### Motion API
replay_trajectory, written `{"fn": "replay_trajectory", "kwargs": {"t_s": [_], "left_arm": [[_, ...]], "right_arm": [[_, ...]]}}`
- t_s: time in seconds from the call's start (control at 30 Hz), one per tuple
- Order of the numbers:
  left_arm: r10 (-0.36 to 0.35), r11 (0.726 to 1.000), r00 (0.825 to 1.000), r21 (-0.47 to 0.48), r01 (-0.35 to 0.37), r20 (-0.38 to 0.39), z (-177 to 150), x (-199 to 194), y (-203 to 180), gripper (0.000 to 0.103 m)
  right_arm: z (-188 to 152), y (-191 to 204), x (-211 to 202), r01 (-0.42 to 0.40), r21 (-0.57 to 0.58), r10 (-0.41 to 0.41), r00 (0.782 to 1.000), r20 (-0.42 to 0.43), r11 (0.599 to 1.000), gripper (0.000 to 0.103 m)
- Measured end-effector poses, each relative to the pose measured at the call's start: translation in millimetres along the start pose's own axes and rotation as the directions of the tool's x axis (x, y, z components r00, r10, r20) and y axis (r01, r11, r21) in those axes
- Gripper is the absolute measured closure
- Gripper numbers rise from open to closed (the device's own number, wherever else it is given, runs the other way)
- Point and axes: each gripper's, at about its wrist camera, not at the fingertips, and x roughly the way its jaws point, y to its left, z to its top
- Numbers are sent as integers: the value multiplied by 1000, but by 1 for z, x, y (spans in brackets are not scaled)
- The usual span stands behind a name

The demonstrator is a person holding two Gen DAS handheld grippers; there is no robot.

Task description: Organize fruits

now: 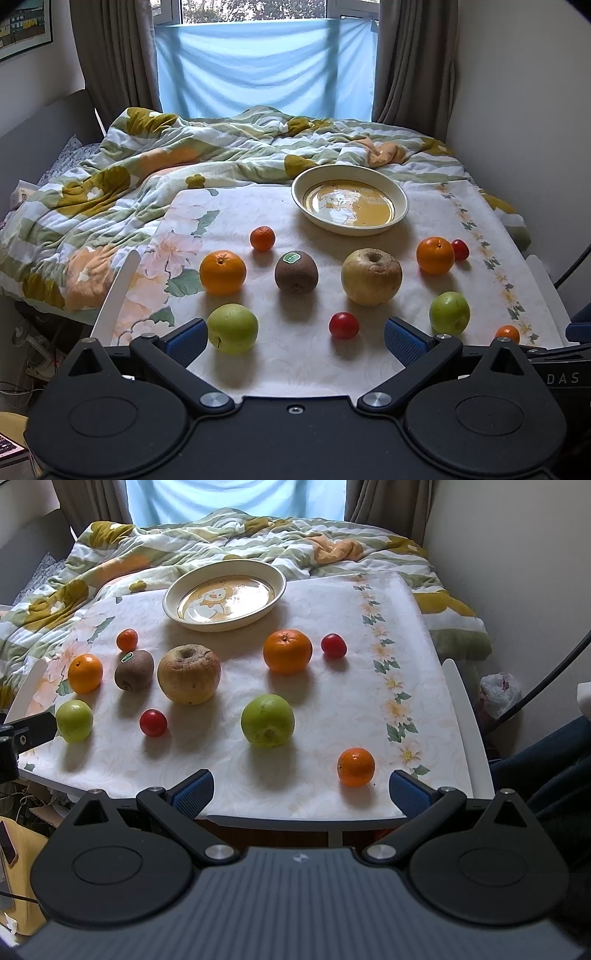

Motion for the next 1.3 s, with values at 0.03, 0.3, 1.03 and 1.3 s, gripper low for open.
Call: {"fn": "replay_trajectory", "kwargs": {"t_s": [0.03,0.3,1.03,1.3], "left_arm": [[-1,1000,1000,0,1,0,0,0,0,0],[0,1000,1000,0,0,0,0,0,-1,0],[1,1000,1000,-1,-1,9,-2,-3,1,0],[-1,1000,1000,-4,1,13,-1,-3,4,0]], "right_arm": [[1,-1,0,0,0,0,1000,0,1000,0],[1,0,-1,-1,-1,1,1000,3,1000,0],[0,4,-9,1,-11,-1,1000,17,1000,0],[-2,6,-12,9,-11,-8,1000,27,1000,0]]}}
